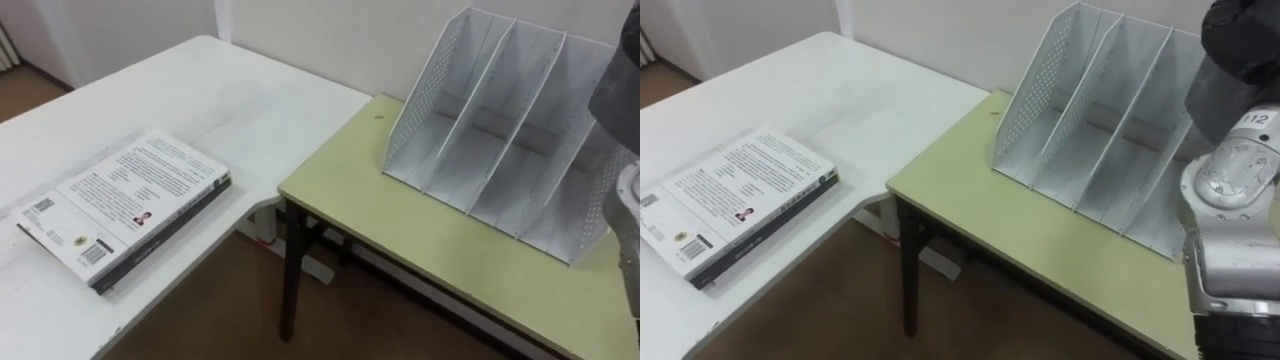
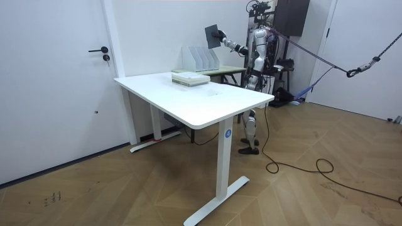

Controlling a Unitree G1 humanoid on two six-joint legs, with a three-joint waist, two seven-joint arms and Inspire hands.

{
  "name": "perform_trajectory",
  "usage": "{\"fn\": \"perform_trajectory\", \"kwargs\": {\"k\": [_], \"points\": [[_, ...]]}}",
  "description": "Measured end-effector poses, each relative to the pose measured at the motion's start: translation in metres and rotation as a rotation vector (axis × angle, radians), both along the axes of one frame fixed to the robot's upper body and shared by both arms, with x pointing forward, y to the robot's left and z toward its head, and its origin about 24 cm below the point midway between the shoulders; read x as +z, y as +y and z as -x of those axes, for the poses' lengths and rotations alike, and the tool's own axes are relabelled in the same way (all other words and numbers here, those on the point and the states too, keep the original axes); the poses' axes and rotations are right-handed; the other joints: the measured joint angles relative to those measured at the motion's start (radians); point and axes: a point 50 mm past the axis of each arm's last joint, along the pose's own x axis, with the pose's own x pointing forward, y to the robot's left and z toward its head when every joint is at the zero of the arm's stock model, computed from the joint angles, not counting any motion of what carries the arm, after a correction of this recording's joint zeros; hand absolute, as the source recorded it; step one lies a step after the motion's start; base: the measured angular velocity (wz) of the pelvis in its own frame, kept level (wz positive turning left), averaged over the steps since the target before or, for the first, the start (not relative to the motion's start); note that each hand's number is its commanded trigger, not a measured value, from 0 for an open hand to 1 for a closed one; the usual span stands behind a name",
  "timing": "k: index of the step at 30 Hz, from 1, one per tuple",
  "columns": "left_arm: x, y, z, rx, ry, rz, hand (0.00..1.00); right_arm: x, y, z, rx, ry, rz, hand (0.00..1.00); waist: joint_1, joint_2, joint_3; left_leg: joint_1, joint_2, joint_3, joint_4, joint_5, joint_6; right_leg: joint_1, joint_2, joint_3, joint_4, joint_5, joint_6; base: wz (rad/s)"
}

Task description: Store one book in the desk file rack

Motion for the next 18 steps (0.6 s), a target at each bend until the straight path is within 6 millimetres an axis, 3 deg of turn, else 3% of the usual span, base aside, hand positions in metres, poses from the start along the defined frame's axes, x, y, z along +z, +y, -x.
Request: {"fn": "perform_trajectory", "kwargs": {"k": [7, 14, 18], "points": [[0.000, 0.001, -0.002, 0.005, 0.005, -0.018, 0.00, 0.001, 0.009, -0.006, 0.040, 0.027, 0.017, 1.00, 0.011, -0.001, 0.0001, -0.005, -0.001, -0.008, 0.000, 0.000, 0.000, -0.002, -0.001, -0.014, -0.003, 0.000, 0.000, 0.02], [0.001, 0.002, -0.005, -0.002, -0.002, -0.025, 0.00, 0.017, 0.014, -0.010, 0.063, -0.020, 0.022, 1.00, 0.030, -0.002, -0.0003, -0.011, -0.002, -0.017, 0.001, 0.000, 0.000, -0.003, -0.002, -0.026, -0.006, 0.000, 0.000, 0.03], [0.000, 0.003, -0.005, 0.002, 0.002, -0.037, 0.00, 0.010, 0.012, -0.014, 0.059, 0.019, 0.022, 1.00, 0.034, -0.004, -0.0017, -0.008, -0.004, -0.021, 0.002, 0.000, 0.000, 0.002, -0.004, -0.026, -0.006, 0.000, 0.000, 0.03]]}}
